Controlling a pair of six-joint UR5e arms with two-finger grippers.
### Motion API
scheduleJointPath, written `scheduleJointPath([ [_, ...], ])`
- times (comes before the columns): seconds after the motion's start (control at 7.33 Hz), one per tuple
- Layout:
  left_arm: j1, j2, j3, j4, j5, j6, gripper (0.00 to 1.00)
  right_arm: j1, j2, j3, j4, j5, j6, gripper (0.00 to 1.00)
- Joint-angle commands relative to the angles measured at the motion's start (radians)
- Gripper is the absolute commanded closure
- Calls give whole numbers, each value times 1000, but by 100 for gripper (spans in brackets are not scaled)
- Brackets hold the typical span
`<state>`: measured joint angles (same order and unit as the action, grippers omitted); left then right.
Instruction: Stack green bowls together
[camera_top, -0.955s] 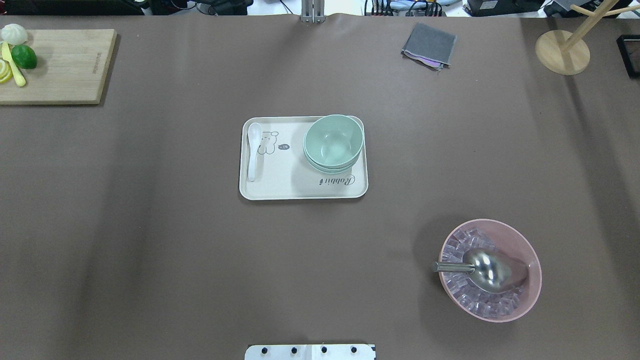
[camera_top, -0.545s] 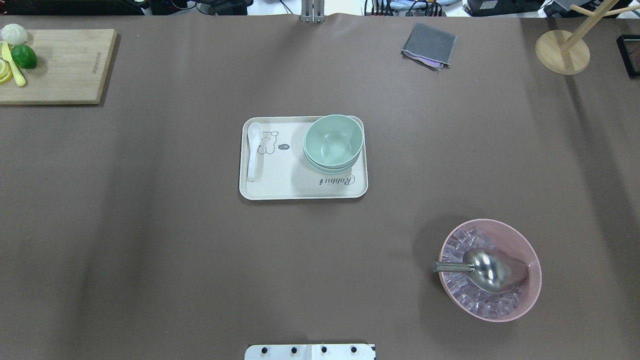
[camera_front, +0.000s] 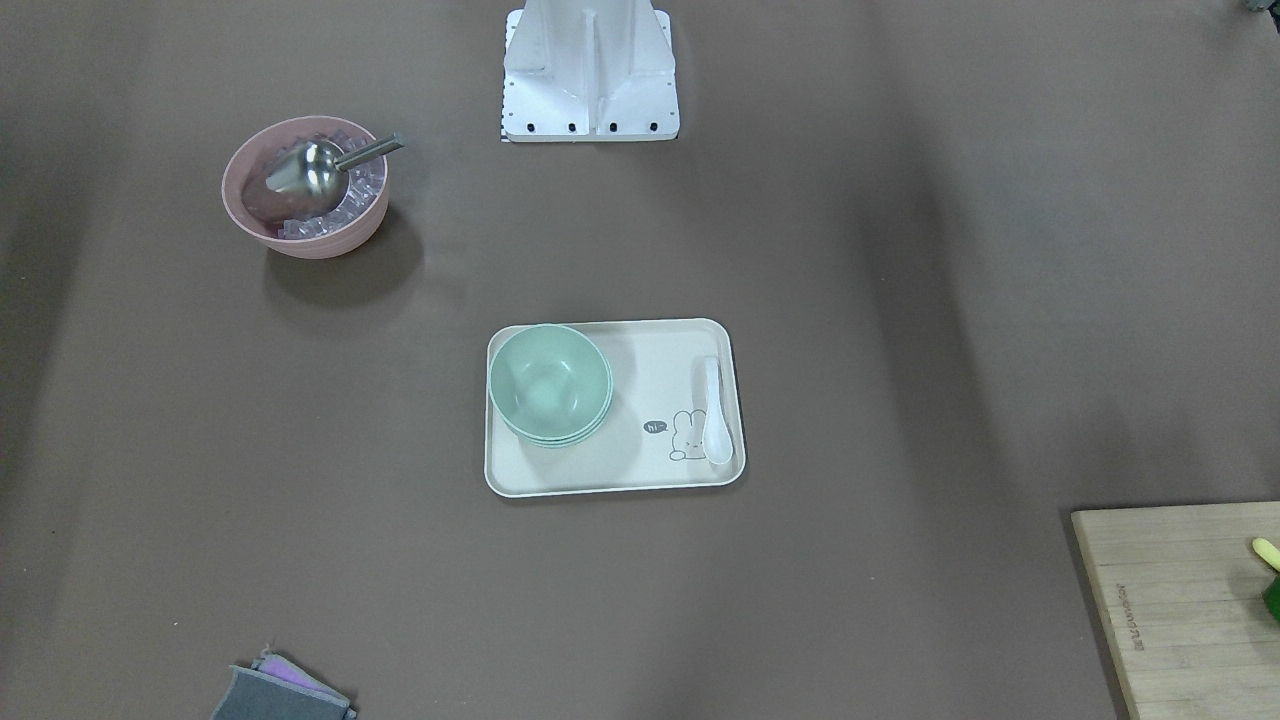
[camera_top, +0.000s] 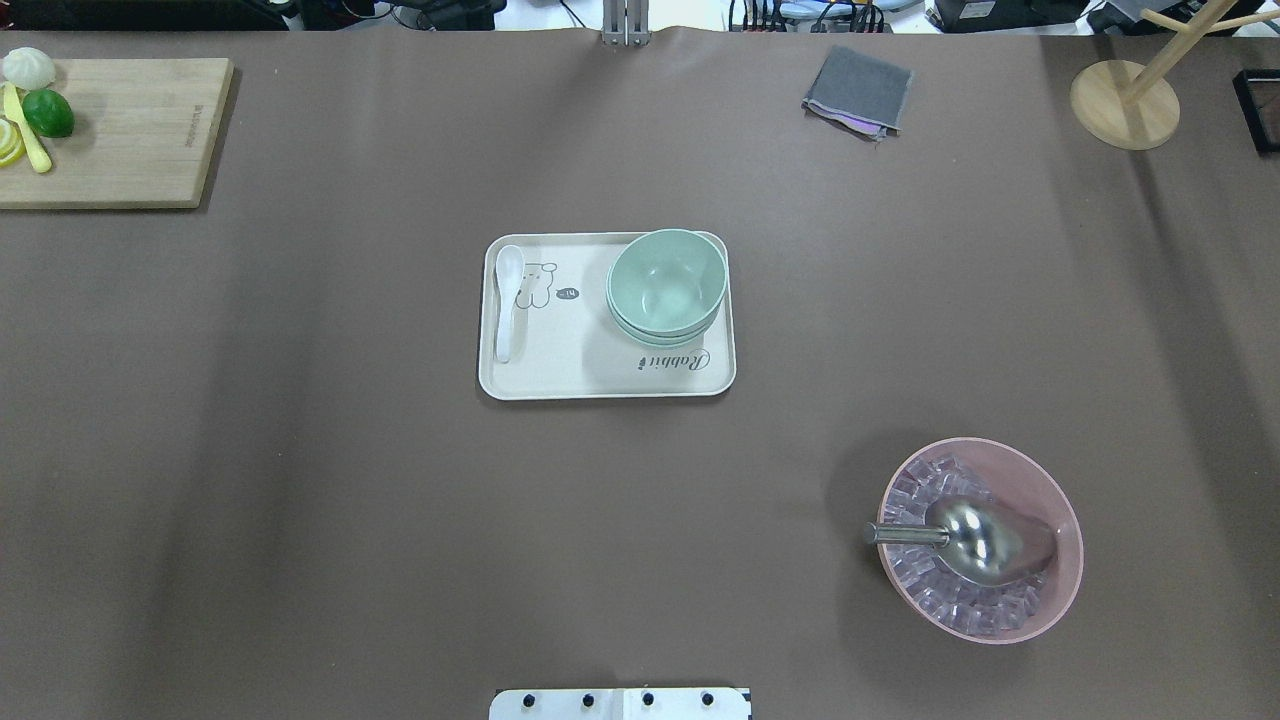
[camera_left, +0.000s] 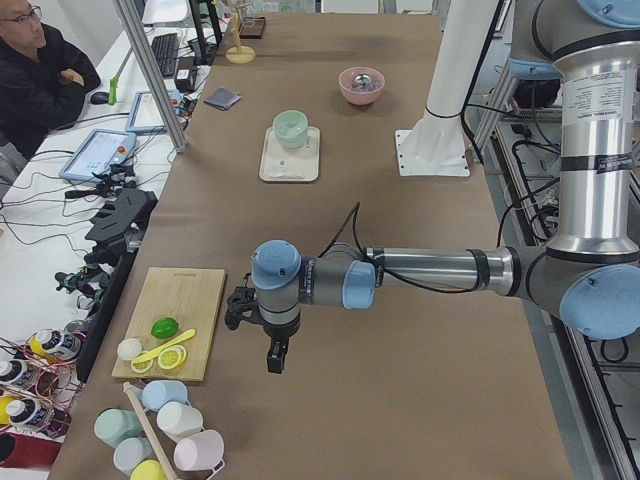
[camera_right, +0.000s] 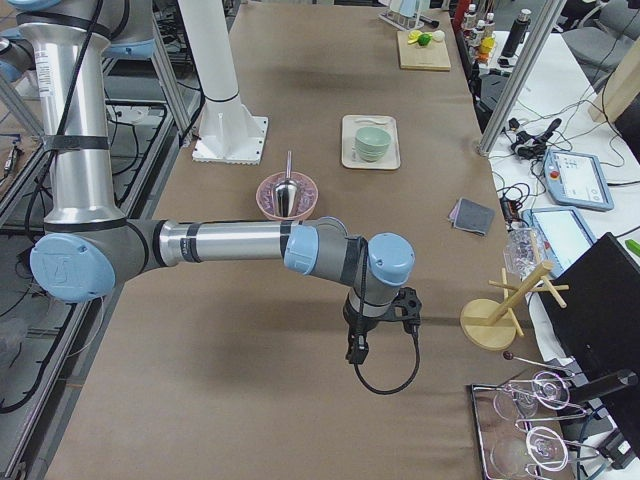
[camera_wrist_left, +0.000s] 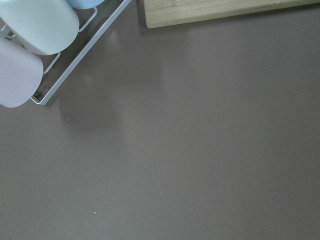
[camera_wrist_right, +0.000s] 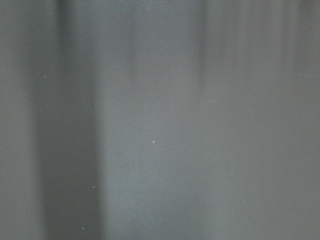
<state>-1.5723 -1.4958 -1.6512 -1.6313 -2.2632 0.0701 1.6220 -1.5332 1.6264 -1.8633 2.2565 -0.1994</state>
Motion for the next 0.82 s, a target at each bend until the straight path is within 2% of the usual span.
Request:
scheduleJointPath([
  [0.0, 0, -1, 1, -1, 1, 0, 2, 1, -1, 9, -2, 0, 0, 0],
  [0.68, 0, -3, 4, -1, 4, 0, 2, 1, -2, 18, -4, 0, 0, 0],
])
